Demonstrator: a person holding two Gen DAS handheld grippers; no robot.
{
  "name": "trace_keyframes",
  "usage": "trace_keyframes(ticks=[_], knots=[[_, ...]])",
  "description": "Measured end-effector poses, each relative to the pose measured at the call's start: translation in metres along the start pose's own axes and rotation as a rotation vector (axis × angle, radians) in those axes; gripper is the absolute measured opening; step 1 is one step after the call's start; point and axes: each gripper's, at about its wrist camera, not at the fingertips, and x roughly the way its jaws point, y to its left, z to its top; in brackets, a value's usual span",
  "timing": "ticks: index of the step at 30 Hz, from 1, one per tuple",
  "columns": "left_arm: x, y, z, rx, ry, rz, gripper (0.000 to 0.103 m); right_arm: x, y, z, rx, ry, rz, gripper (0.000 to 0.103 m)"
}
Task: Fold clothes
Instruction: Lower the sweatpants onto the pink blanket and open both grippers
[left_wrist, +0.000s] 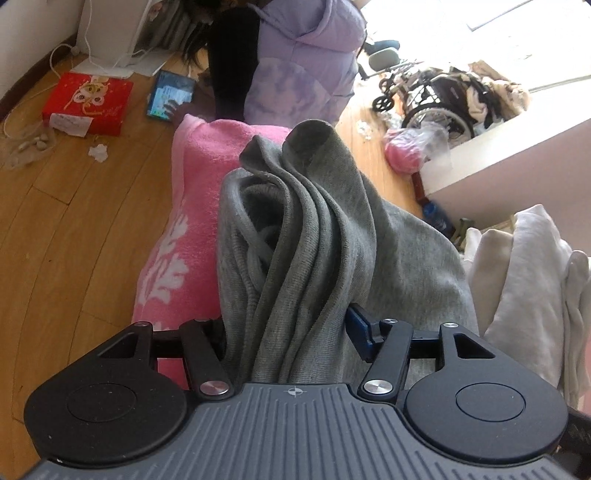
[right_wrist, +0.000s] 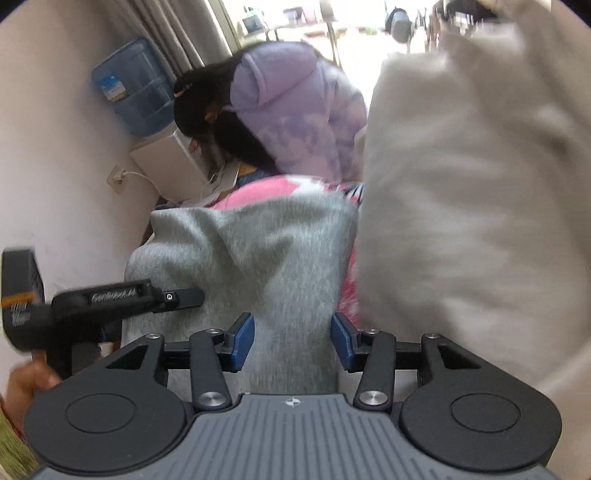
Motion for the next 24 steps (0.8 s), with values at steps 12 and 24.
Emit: trace_keyframes(ticks=[12, 24], knots=[[-0.021, 0.002, 0.011, -0.029, -0.007, 0.063, 0.066, 0.053, 0.044, -0.057, -0.254, 0.129, -0.079, 0.039], [-0.097, -0.047, -0.062, 0.208, -0.154, 0.029, 0.066, 0.042, 0.045, -0.069, -0.311, 0.068, -0.042, 0.038]])
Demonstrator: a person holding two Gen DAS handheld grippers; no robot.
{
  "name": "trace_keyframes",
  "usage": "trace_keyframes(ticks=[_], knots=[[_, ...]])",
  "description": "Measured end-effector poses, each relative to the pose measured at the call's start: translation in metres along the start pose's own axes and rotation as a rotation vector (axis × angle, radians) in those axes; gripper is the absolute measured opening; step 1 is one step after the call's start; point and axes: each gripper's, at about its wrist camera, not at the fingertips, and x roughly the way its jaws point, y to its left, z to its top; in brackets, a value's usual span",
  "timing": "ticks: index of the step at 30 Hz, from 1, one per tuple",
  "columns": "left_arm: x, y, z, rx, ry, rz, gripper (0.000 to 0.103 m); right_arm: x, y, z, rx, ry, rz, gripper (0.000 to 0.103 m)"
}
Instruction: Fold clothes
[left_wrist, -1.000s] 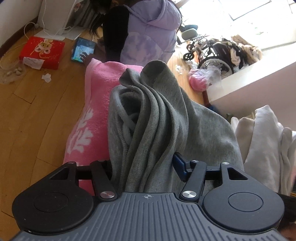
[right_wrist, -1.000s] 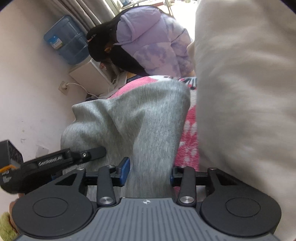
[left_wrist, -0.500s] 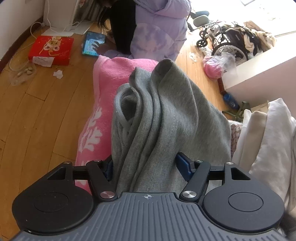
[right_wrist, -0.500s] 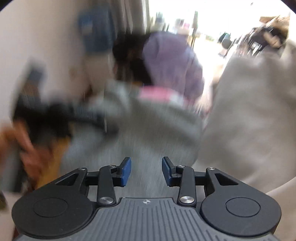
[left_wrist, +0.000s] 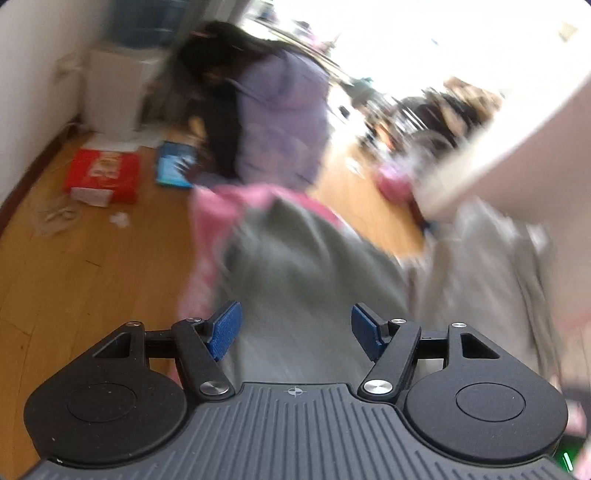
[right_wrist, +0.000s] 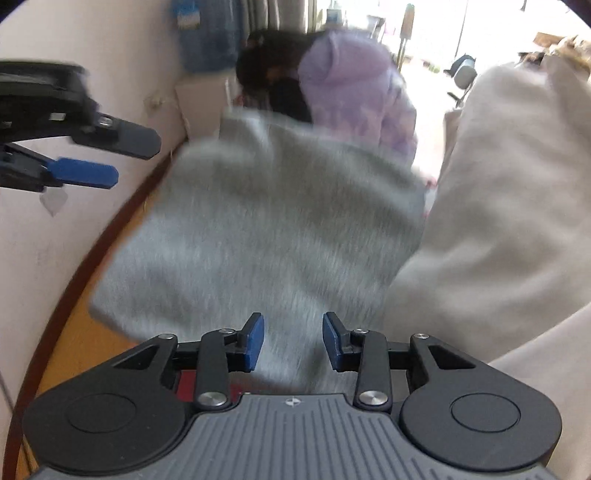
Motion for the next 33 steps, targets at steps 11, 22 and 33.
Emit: trace_keyframes(ticks=[11, 22, 33], knots=[[0.042, -0.005, -0.067, 0.032, 0.121, 0.137, 0.065, -0.024, -0.017, 0.052, 0.037, -0.252, 0.057, 0.021], [0.04, 0.015, -0.074, -0.071, 0.142, 0.144, 0.065, 0.089, 0.024, 0.138, -0.121, -0.23, 0.227, 0.018], [-0.003, 0.006, -0.034, -0.049, -0.028, 0.124, 0.066, 0.047, -0.022, 0.105, 0.042, -0.244, -0.145, 0.018]])
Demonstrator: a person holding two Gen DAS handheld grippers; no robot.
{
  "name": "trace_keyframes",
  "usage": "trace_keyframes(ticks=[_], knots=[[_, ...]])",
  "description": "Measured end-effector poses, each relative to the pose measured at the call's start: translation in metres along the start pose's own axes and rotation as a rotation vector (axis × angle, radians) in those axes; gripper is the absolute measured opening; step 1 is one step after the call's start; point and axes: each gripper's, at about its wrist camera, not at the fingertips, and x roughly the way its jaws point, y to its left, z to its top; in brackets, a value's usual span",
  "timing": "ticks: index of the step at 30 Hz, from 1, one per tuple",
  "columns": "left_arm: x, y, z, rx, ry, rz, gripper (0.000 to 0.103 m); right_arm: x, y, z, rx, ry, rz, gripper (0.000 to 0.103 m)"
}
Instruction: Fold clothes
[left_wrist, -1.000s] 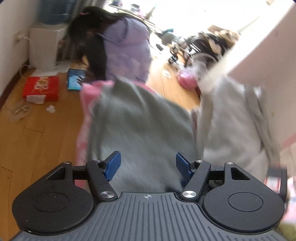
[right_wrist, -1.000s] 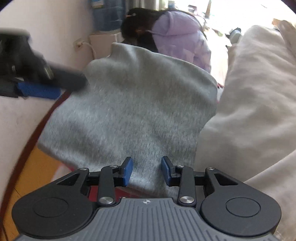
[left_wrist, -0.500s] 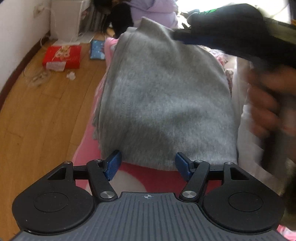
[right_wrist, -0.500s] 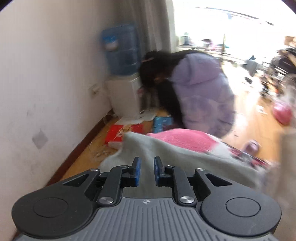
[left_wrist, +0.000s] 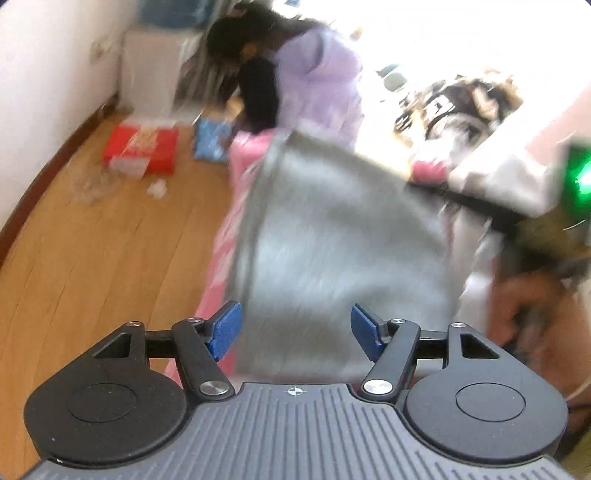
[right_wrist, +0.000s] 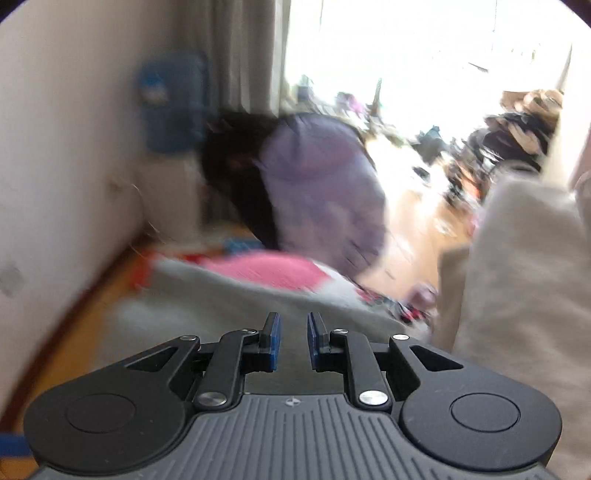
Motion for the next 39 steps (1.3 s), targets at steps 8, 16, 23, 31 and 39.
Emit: trace_keyframes(ticks=[8, 16, 23, 31, 39], knots=[[0.026, -0.012, 0.013, 0.01, -0.002, 0.045, 0.066, -0.048, -0.023, -0.003, 0.101, 0.047, 0.089, 0.019], [-0.006, -0.009, -0.008, 0.005, -0.028, 0.212, 0.069, -0.057, 0.011, -0.079, 0.031, 0.27, 0.192, 0.024], [-0.051, -0.039, -0.008, -0.021, -0.102, 0.18, 0.097, -0.131, -0.005, -0.068, 0.077, 0.201, 0.212, 0.052], [-0.096, -0.077, -0.024, 0.053, -0.133, 0.221, 0.103, -0.183, -0.01, -0.089, 0.125, 0.222, 0.165, 0.061], [-0.139, -0.073, -0.043, 0.003, -0.15, 0.239, 0.103, -0.221, -0.009, -0.102, 0.148, 0.242, 0.111, 0.071]])
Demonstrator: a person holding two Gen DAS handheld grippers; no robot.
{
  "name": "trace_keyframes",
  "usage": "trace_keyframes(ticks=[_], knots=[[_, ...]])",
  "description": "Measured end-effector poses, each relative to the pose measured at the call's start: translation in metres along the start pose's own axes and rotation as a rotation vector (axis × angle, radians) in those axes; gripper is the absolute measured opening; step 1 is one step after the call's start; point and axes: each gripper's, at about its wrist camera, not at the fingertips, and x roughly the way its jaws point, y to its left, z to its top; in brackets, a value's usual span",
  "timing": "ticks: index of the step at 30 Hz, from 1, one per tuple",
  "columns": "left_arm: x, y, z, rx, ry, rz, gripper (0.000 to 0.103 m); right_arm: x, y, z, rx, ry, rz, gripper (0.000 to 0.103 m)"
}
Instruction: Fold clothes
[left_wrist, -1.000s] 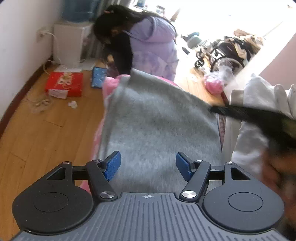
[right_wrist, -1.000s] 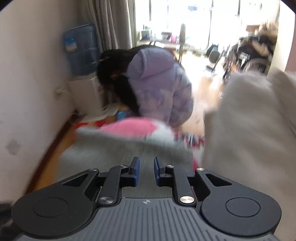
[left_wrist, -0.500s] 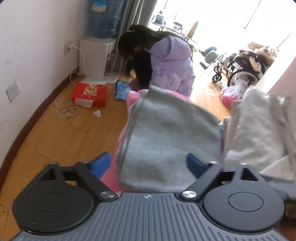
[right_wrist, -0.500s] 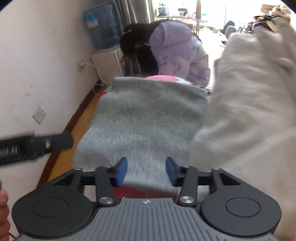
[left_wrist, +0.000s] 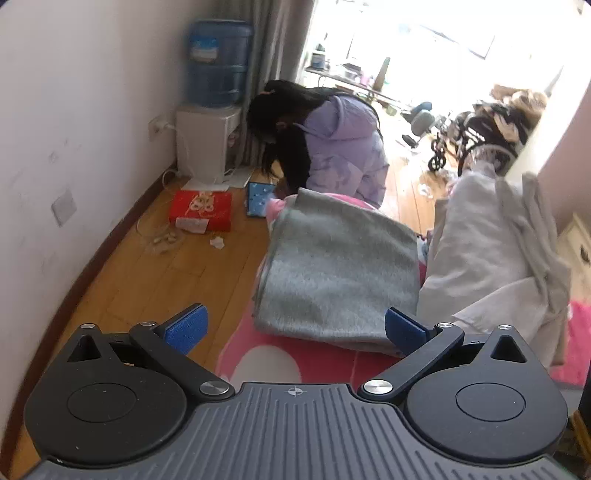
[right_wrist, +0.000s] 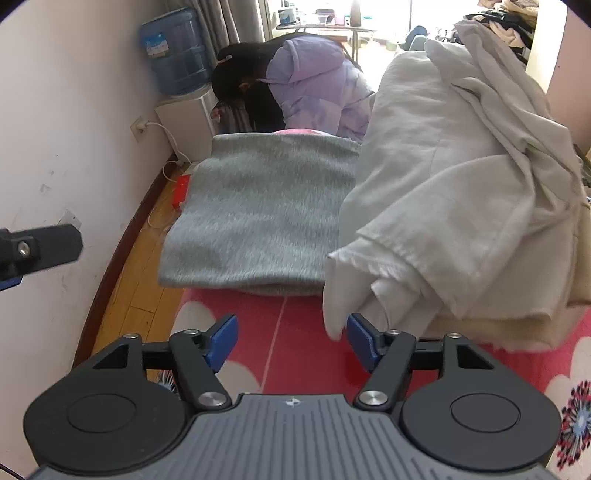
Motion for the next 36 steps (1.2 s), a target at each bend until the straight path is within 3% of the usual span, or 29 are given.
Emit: trace_keyframes(ticks=[4, 9, 18, 26, 36], knots=[[-0.007, 0.012, 0.0, -0.073, 0.038, -0.008, 0.103, -0.016, 0.009, -0.008, -0.006, -0.037, -0.019, 0.079], [-0.011, 0.014, -0.008, -0.073, 0.039, 0.025, 0.103, -0.025, 0.015, -0.012, 0.009, -0.031, -0.017, 0.084], [-0.022, 0.003, -0.031, 0.054, 0.033, 0.058, 0.103, -0.024, 0.025, -0.018, 0.015, 0.008, -0.081, 0.088], [-0.011, -0.01, -0.039, 0.159, 0.041, 0.196, 0.103, -0.015, 0.029, -0.026, -0.016, 0.053, -0.141, 0.089], [0.006, -0.007, -0.034, 0.119, 0.119, 0.214, 0.103, -0.007, 0.024, -0.023, -0.008, 0.045, -0.164, 0.089]])
